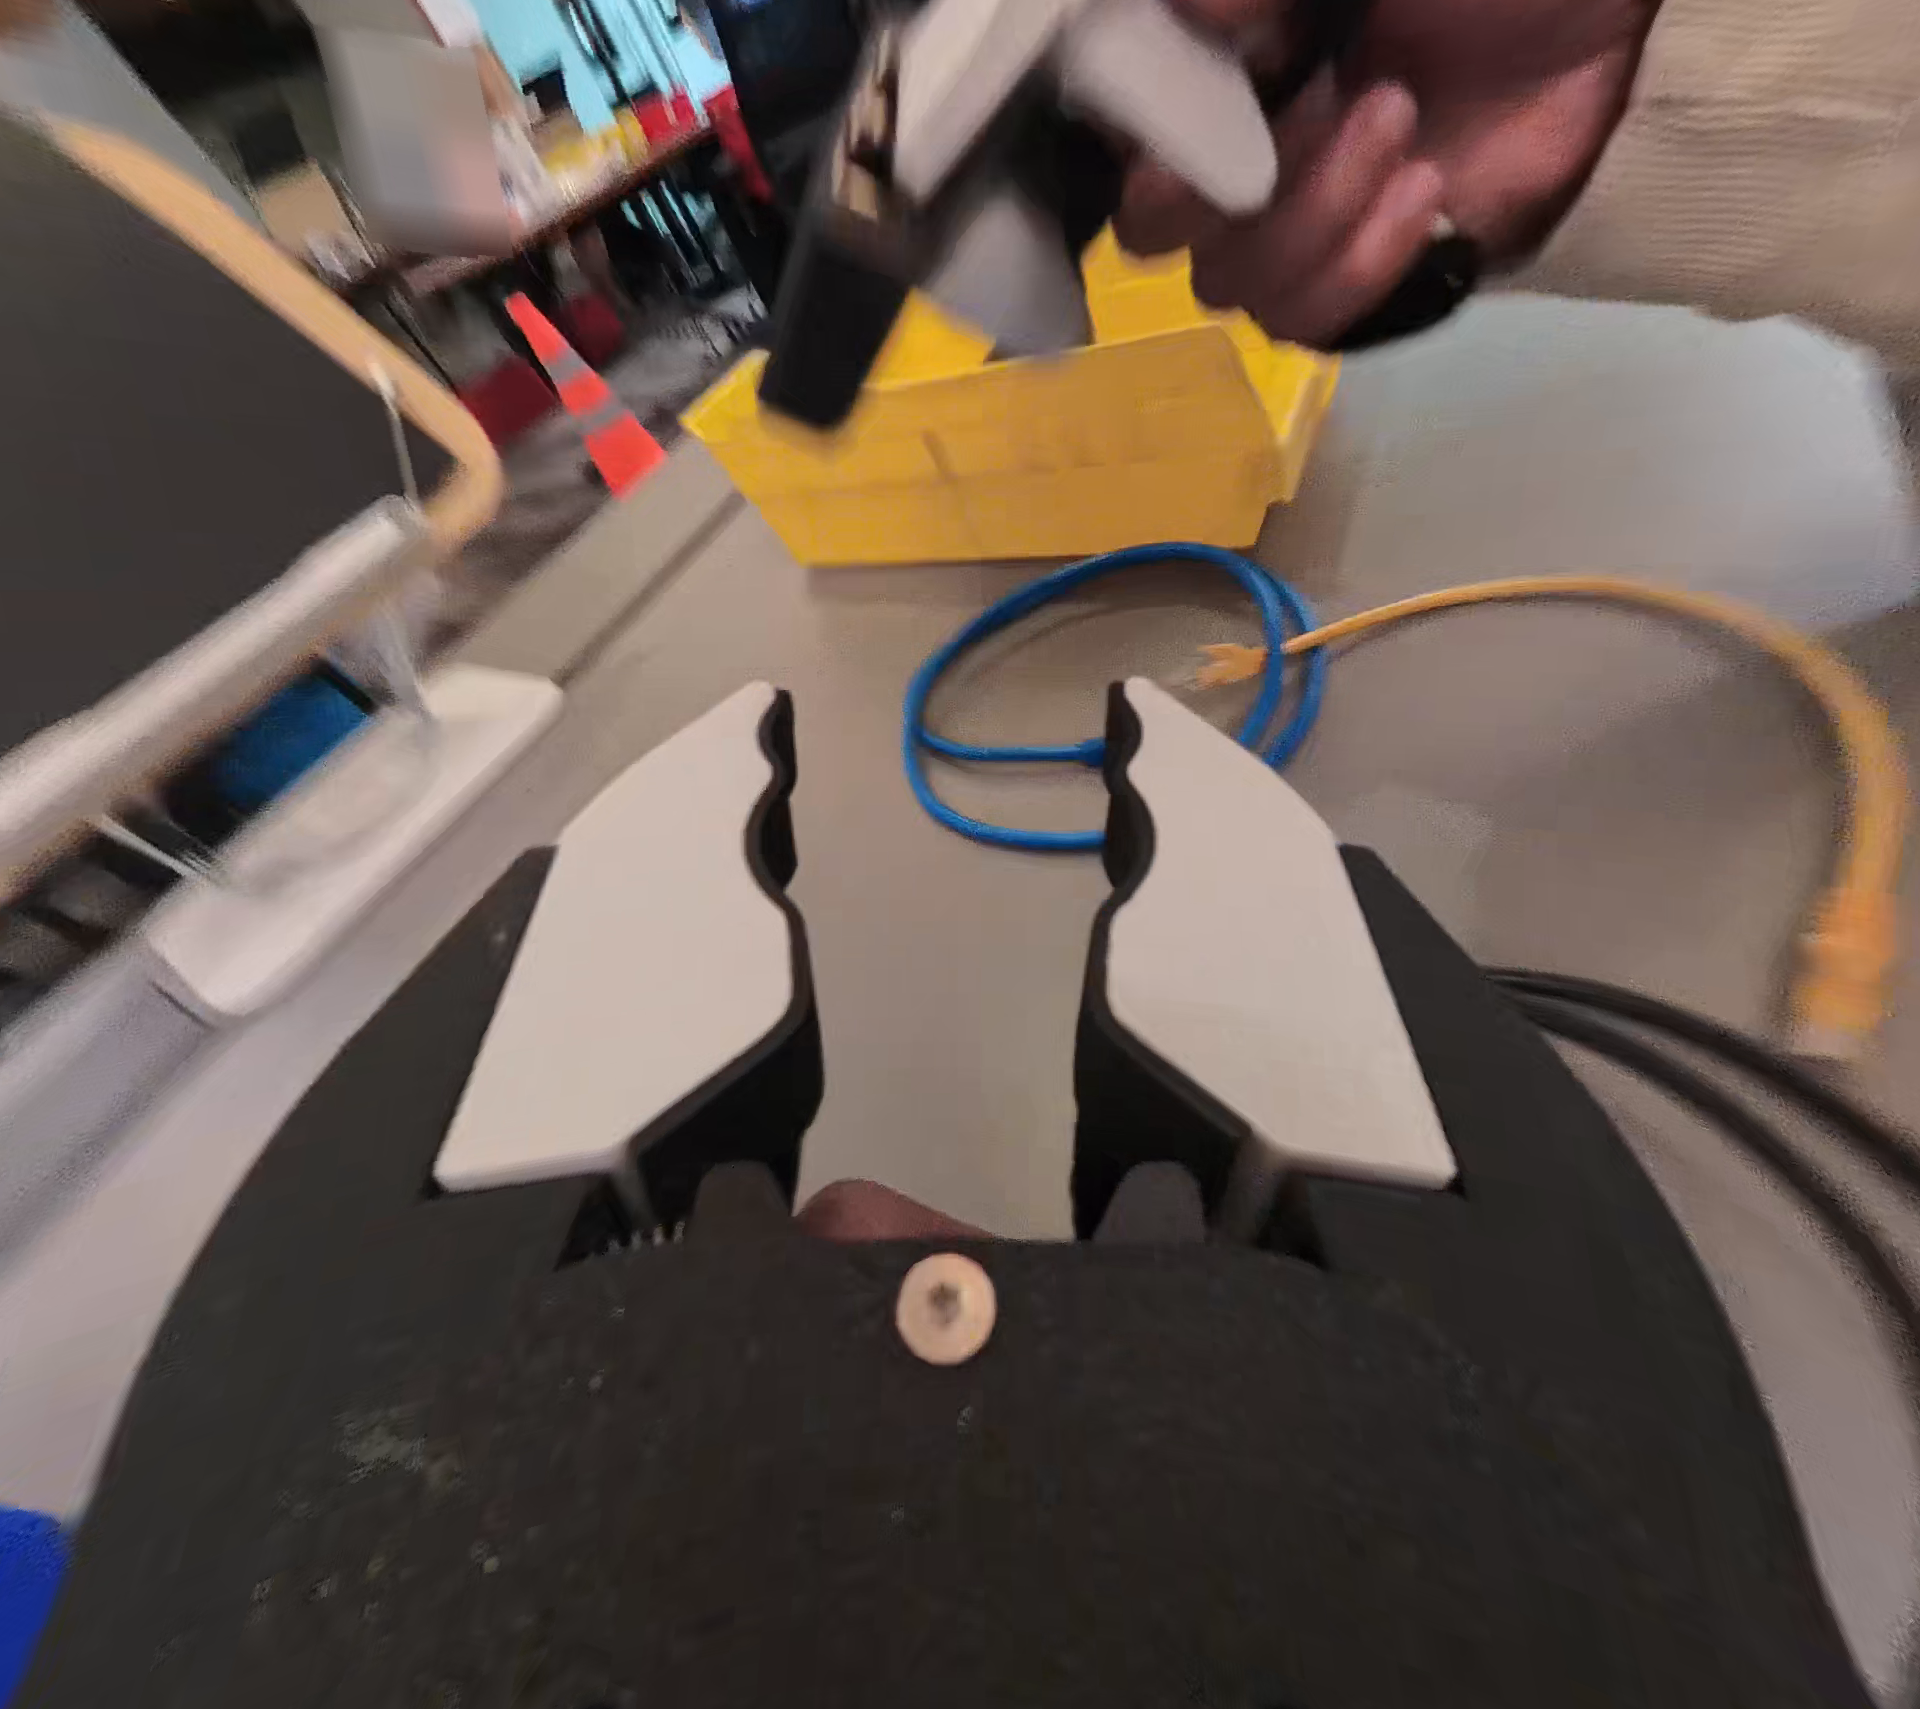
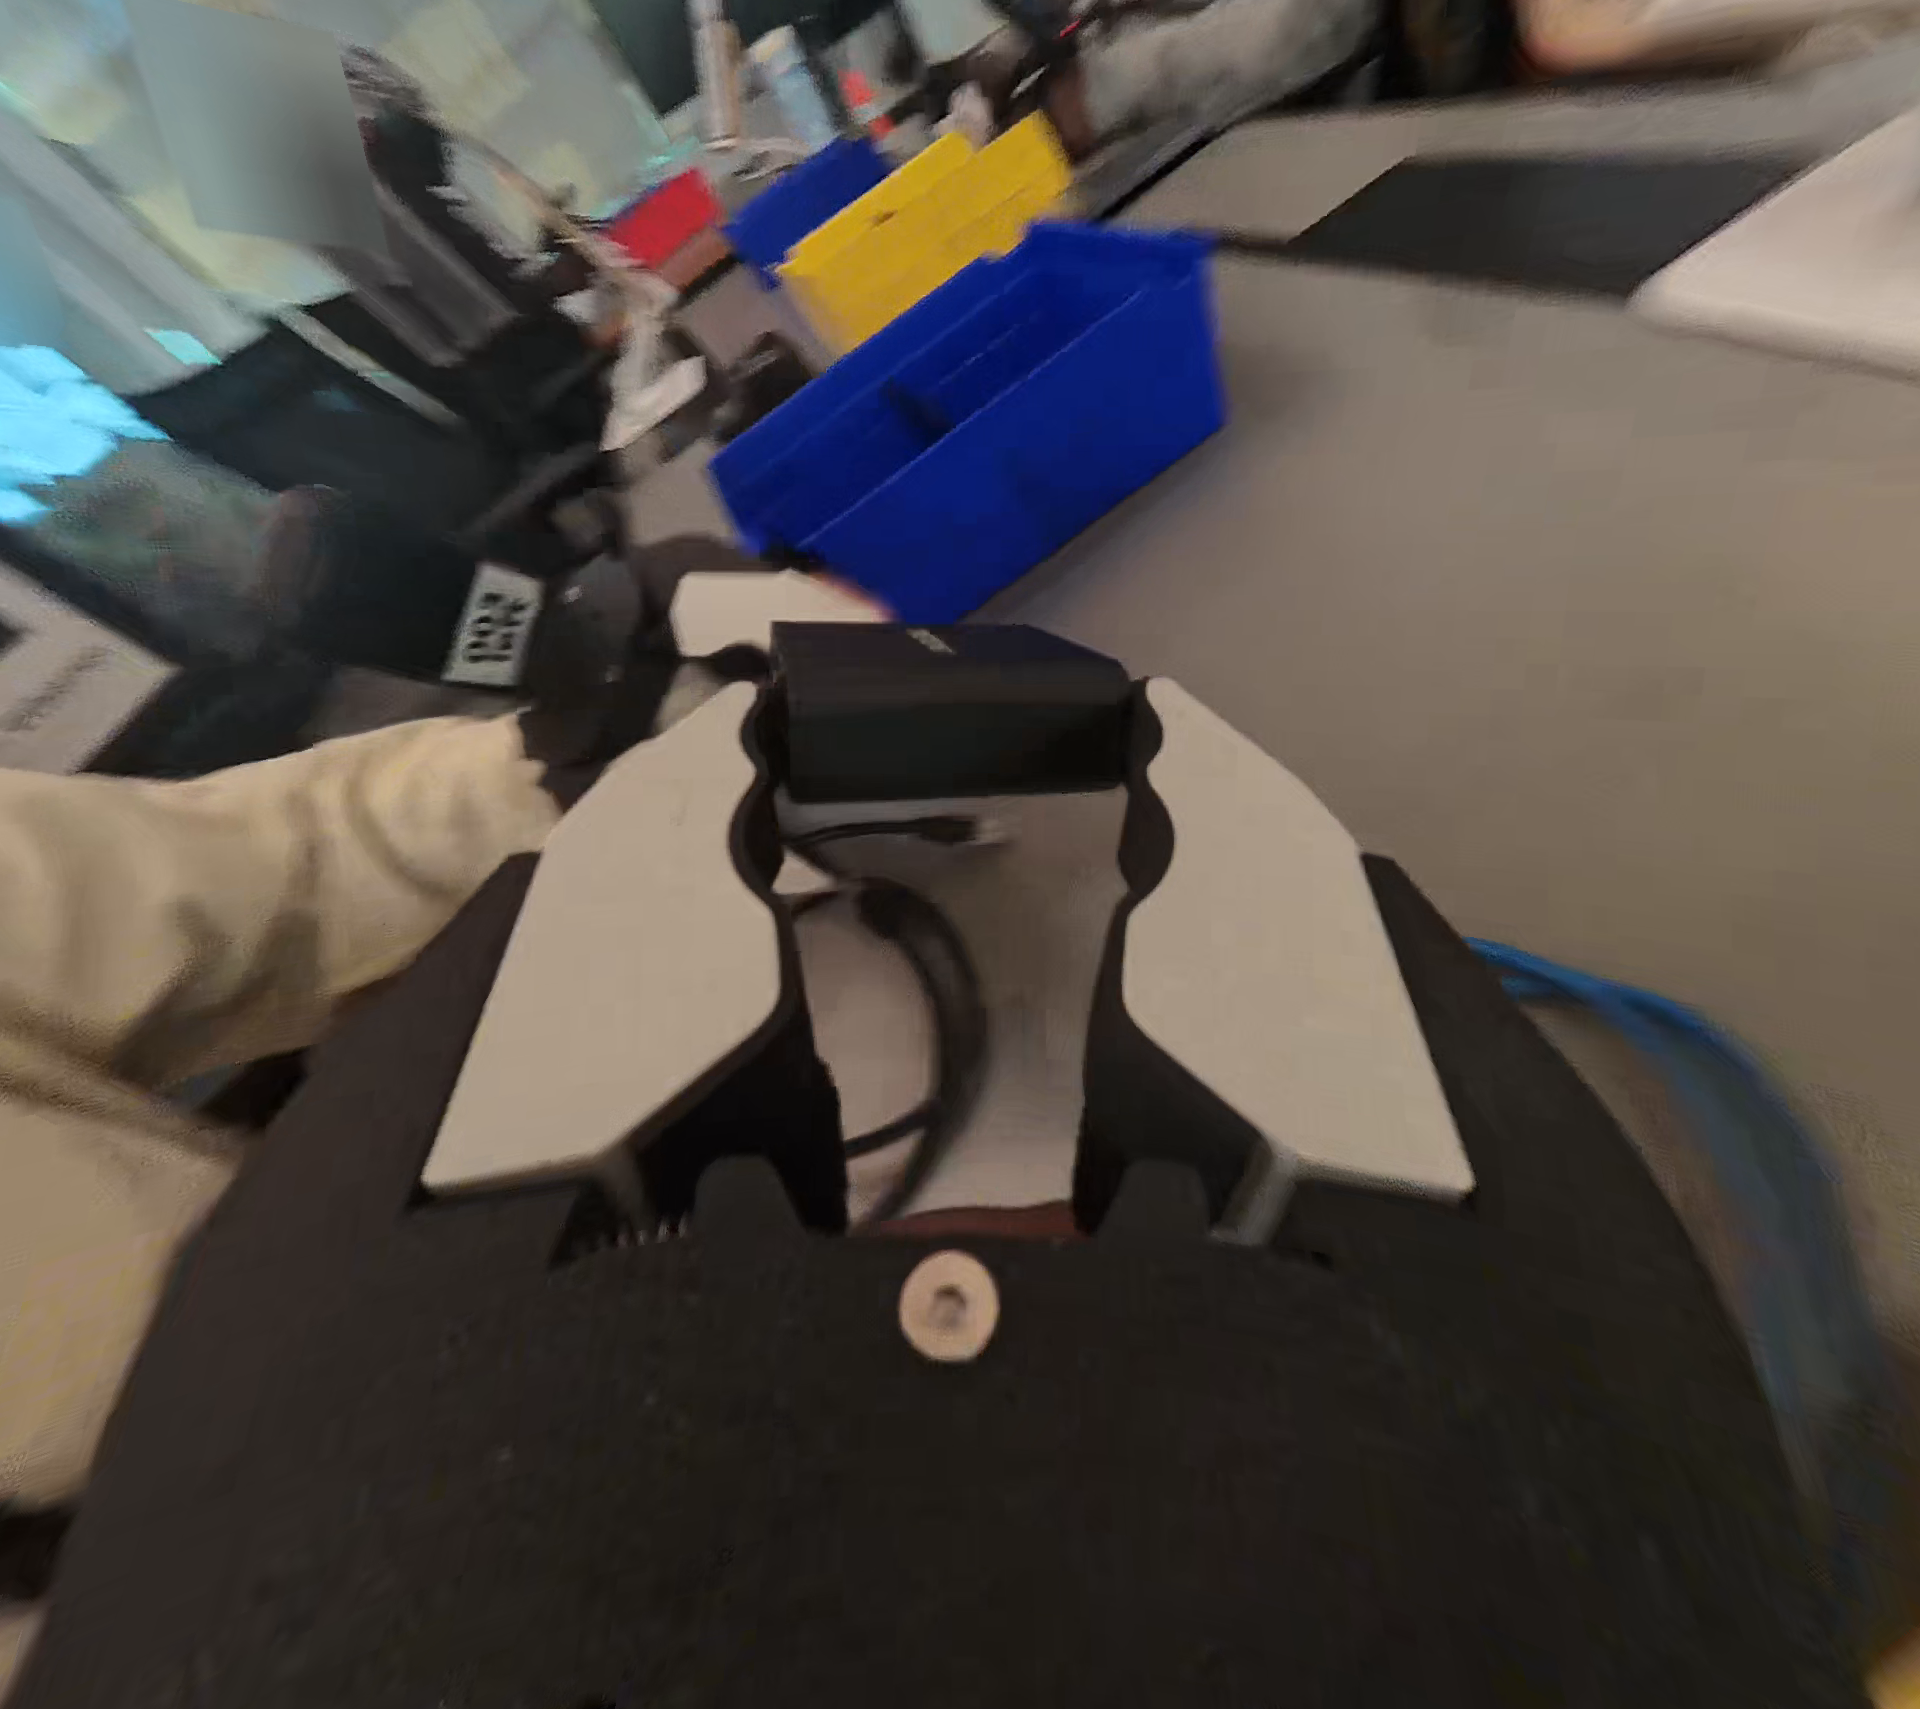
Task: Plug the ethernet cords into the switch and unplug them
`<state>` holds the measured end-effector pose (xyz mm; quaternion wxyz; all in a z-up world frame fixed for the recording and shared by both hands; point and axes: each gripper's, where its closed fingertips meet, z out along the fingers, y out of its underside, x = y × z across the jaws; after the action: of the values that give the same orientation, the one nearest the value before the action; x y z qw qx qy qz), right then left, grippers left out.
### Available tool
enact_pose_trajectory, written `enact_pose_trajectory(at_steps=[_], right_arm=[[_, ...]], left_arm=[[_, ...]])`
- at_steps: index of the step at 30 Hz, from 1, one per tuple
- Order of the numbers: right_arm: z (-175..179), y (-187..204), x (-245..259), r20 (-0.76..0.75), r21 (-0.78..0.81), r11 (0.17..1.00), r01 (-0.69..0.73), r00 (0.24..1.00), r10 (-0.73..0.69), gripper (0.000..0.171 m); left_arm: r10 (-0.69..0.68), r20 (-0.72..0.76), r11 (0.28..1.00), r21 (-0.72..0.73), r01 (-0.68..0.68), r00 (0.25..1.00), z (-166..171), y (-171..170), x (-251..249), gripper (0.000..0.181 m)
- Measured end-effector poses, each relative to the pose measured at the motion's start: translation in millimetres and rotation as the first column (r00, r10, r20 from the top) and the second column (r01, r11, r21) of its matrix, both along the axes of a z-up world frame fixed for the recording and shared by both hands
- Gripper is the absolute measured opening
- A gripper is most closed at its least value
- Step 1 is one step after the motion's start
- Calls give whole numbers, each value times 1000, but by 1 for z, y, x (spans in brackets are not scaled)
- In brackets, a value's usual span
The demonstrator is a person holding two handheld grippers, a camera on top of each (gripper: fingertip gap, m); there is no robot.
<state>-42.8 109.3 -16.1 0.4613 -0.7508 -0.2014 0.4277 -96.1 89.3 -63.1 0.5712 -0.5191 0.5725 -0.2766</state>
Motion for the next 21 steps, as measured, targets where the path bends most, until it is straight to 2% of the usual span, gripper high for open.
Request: enact_pose_trajectory(at_steps=[2,3,5,6,8,11,15,17,21], right_arm=[[27,13,54,123,85,978,191,972,-200,63],[33,24,88,212,124,949,288,927,-309,63],[22,49,165,436,142,880,454,769,-467,63],[8,63,201,541,115,849,517,684,-490,63],[-24,91,250,676,51,810,584,577,-458,63],[-84,115,283,799,-108,777,619,520,-303,63],[-140,122,299,880,-216,737,640,455,-138,63],[-158,122,305,891,-246,717,652,443,-97,63],[-162,124,306,863,-279,687,671,489,-128,62]], left_arm=[[70,-48,979,-190,-78,996,-8,-2,-14,58],[164,-125,947,-259,-192,979,-19,4,-26,62],[219,-304,853,-403,-333,927,-45,-4,-51,74],[215,-355,805,-464,-371,910,-55,-15,-61,76],[219,-315,750,-551,-366,924,-58,-40,-72,72],[309,-207,741,-559,-371,928,-54,-70,-88,66],[384,-196,752,-501,-429,902,-61,-106,-116,62],[417,-203,758,-459,-463,886,-63,-114,-130,63],[462,-186,747,-446,-494,867,-63,-114,-148,61]])
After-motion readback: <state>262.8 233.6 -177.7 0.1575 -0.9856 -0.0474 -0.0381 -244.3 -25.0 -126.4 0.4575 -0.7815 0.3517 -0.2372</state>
